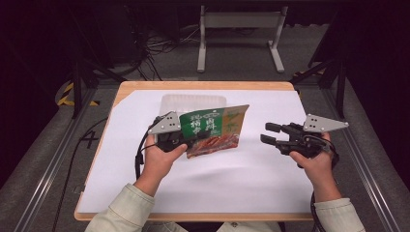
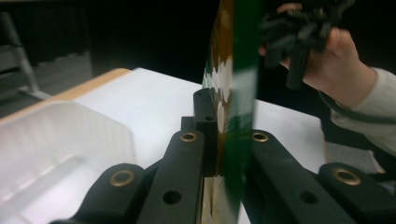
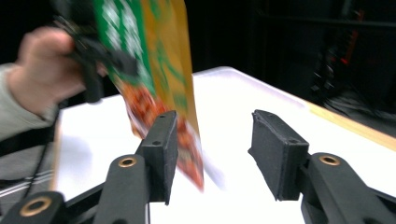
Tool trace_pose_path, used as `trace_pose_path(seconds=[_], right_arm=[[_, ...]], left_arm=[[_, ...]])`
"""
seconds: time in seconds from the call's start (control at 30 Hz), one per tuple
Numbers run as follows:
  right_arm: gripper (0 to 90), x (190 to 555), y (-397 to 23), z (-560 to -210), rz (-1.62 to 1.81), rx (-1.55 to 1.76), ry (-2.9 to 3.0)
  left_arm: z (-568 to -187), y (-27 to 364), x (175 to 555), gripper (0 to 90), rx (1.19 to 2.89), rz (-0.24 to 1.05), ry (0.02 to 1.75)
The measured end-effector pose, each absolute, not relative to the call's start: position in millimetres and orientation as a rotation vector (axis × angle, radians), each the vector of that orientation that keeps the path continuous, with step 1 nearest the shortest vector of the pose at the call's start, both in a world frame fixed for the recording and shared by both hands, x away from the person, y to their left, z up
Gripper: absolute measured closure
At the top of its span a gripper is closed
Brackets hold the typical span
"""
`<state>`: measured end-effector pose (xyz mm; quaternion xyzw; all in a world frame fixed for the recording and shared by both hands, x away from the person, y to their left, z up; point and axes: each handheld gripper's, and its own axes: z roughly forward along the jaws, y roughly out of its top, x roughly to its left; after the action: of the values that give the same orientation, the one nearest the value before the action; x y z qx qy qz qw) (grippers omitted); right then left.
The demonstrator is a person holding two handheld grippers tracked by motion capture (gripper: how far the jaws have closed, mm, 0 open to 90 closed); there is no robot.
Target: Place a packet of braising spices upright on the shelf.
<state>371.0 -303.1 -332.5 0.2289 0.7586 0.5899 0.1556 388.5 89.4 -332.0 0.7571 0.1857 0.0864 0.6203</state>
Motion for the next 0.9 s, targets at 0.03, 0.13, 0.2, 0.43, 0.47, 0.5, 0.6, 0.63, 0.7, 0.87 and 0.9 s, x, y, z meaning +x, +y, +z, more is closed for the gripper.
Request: trace_pose_path(seconds=[0.03, 0.13, 0.2, 0.43, 0.47, 0.5, 0.6, 0.63, 0.7, 0.87, 0.9], right_arm=[[50.2, 374, -303, -337, 1.658, 0.697, 2.191], [48.6, 378, -303, -343, 1.647, 0.727, 2.206], [45.0, 383, -301, -350, 1.601, 0.742, 2.213], [47.8, 389, -301, -361, 1.547, 0.781, 2.292], [48.8, 390, -301, -362, 1.544, 0.788, 2.299], [49.8, 390, -301, -363, 1.54, 0.795, 2.314], [54.9, 391, -301, -366, 1.504, 0.806, 2.363], [56.0, 391, -301, -366, 1.498, 0.811, 2.38], [57.0, 391, -302, -367, 1.47, 0.799, 2.385], [57.7, 388, -306, -368, 1.454, 0.8, 2.379], [57.7, 388, -307, -368, 1.453, 0.803, 2.375]], left_arm=[[-329, 91, 390, 89.5, 1.731, 0.211, 0.446], [-325, 93, 392, 89.5, 1.717, 0.236, 0.465], [-320, 95, 398, 89.5, 1.711, 0.278, 0.482], [-310, 96, 410, 89.5, 1.684, 0.316, 0.562], [-309, 96, 413, 89.5, 1.676, 0.321, 0.572], [-308, 96, 415, 89.5, 1.671, 0.331, 0.583], [-305, 96, 422, 89.5, 1.667, 0.35, 0.615], [-304, 96, 425, 89.5, 1.665, 0.355, 0.629], [-303, 96, 430, 89.5, 1.658, 0.353, 0.654], [-303, 94, 441, 89.5, 1.614, 0.377, 0.692], [-303, 93, 443, 89.5, 1.609, 0.383, 0.698]])
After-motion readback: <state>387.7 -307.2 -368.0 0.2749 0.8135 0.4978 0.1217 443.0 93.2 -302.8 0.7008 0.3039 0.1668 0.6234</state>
